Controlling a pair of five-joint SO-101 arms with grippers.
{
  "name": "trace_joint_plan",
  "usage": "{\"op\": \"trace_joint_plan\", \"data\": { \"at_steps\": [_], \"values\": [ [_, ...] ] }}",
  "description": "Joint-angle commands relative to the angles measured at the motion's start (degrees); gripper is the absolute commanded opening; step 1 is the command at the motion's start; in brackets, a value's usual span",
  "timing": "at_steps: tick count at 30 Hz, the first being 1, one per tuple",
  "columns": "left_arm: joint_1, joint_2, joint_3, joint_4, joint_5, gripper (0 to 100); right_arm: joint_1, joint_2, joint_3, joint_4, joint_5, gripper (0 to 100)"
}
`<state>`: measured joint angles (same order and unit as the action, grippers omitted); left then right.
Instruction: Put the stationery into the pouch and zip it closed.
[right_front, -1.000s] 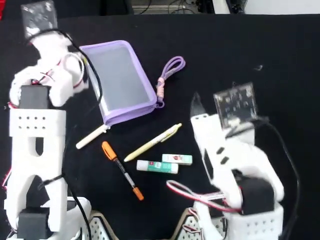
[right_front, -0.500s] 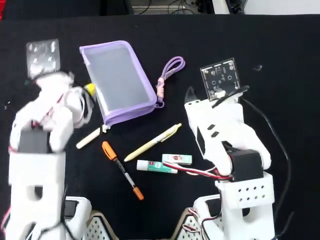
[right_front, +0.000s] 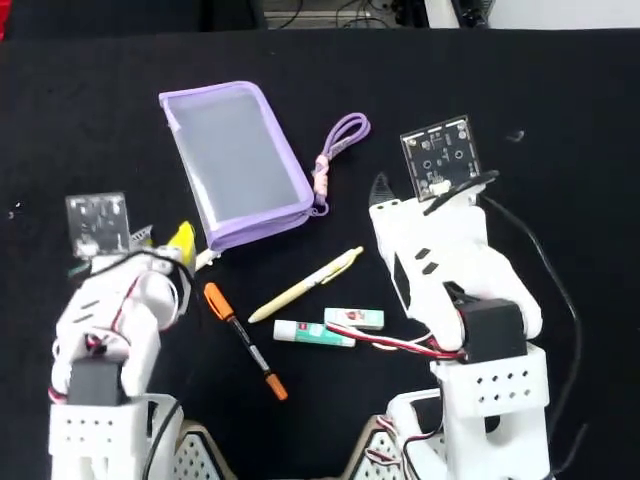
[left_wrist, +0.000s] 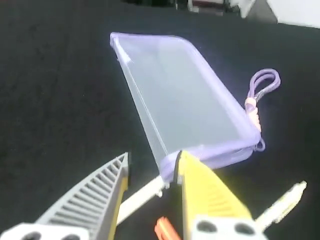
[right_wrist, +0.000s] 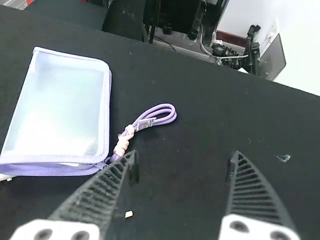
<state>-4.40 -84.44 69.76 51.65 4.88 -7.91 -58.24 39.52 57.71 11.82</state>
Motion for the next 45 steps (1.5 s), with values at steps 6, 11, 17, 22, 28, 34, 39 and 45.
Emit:
{"op": "trace_joint_plan", "data": {
  "at_steps": [6,11,17,22,28,34,39,45],
  "values": [
    [1.0,-20.9,19.4,-4.2,-7.4,22,-0.7,0.5,0.8,-2.5,0.6,27.3],
    [2.9,-17.0,23.6,-7.2,-11.7,23,-0.7,0.5,3.2,-6.0,0.6,27.3],
    [8.3,-12.0,22.6,-7.6,-11.8,23,-0.7,0.5,3.2,-5.9,0.6,27.2],
    [6.9,-4.5,21.8,-15.2,-11.8,22,-0.7,0.5,3.2,-5.9,0.6,27.2],
    [6.5,13.9,16.5,-26.4,-12.0,22,-0.7,0.5,3.3,-5.8,0.6,27.2],
    [4.4,30.5,8.6,-33.8,-12.0,22,-0.7,0.5,3.4,-5.9,0.6,27.2],
    [4.1,40.5,7.0,-41.9,-12.2,22,-0.7,0.5,3.4,-6.0,0.6,27.2],
    [4.1,48.7,6.9,-51.5,-12.3,22,-0.7,0.5,3.4,-6.1,0.6,27.2]
  ]
}}
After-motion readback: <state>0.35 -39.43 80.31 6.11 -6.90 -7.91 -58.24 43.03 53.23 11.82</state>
